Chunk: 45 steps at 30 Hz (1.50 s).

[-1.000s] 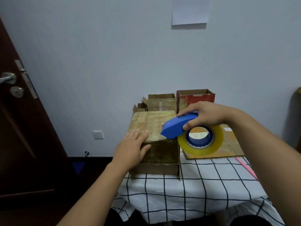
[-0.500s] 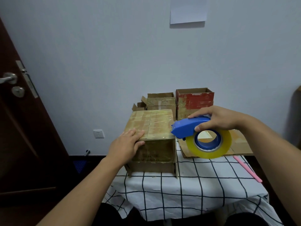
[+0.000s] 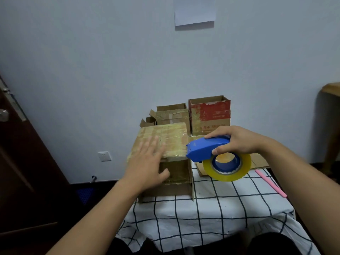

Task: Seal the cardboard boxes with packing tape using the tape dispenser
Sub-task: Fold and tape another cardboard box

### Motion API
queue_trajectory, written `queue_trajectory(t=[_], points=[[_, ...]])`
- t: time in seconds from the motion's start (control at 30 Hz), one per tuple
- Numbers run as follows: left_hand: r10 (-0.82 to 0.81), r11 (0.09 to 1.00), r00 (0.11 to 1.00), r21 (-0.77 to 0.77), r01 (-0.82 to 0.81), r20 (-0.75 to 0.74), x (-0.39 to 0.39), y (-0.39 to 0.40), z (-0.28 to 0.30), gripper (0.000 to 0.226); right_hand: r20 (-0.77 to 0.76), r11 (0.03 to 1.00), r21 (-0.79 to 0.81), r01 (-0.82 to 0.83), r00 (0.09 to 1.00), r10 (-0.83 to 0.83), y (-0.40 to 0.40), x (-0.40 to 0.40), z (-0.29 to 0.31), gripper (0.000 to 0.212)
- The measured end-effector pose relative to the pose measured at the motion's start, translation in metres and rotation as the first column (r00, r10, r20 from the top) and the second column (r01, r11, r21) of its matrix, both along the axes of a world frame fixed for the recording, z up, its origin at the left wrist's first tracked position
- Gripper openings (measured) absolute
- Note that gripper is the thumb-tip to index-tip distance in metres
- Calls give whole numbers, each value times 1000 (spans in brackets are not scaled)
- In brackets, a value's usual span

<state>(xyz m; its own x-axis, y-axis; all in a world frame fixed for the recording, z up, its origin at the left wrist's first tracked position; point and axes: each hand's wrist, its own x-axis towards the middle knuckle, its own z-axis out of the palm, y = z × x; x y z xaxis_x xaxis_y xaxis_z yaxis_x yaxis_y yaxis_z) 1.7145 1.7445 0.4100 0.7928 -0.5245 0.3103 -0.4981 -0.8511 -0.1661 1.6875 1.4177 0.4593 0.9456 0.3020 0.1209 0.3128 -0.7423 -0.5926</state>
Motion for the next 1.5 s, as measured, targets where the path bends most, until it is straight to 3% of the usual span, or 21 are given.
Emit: queue_trajectory(t=[0.13,0.3,0.5,0.73,0.83,0.93,1.0,1.13,1.23,1.3,1.5], points=[[-178,982,983,-66,176,-33,-5,-45,-6,83,10,1000,3,7,1000,-7,0,-1,-3,44],[-158,970,987,-190,150,-24,-1,-47,-14,61,14,994,111,14,1000,-16,-11,-7,-8,46],[-146,965,989,-220,143,3,-1,-39,-16,48,17,994,105,-12,1000,11,-35,-14,-18,55],[-148,978,988,-144,151,36,-6,-44,-20,47,-8,972,-206,-112,994,112,-25,-12,7,50],[-145,982,989,-122,147,25,-7,-48,-20,46,-110,913,-372,-169,984,137,-2,7,24,46],[-130,983,991,-135,127,-15,-6,-43,-19,47,-299,788,-574,-223,953,52,19,25,12,47],[-136,984,990,-118,131,-39,-5,-39,-18,47,-294,764,-618,-183,956,-9,11,25,-9,49],[-154,984,987,-102,149,-45,-2,-40,-16,48,-88,872,-488,24,993,-77,-16,17,-38,52],[-148,984,987,-103,142,-60,0,-39,-13,49,-4,954,-240,180,982,-187,-13,9,-67,55],[-145,986,986,-92,138,-79,0,-40,-12,50,54,951,-116,287,958,-282,-8,0,-87,61],[-157,984,980,-105,144,-120,-2,-41,-8,49,257,928,-131,350,916,-309,0,-21,-140,70]])
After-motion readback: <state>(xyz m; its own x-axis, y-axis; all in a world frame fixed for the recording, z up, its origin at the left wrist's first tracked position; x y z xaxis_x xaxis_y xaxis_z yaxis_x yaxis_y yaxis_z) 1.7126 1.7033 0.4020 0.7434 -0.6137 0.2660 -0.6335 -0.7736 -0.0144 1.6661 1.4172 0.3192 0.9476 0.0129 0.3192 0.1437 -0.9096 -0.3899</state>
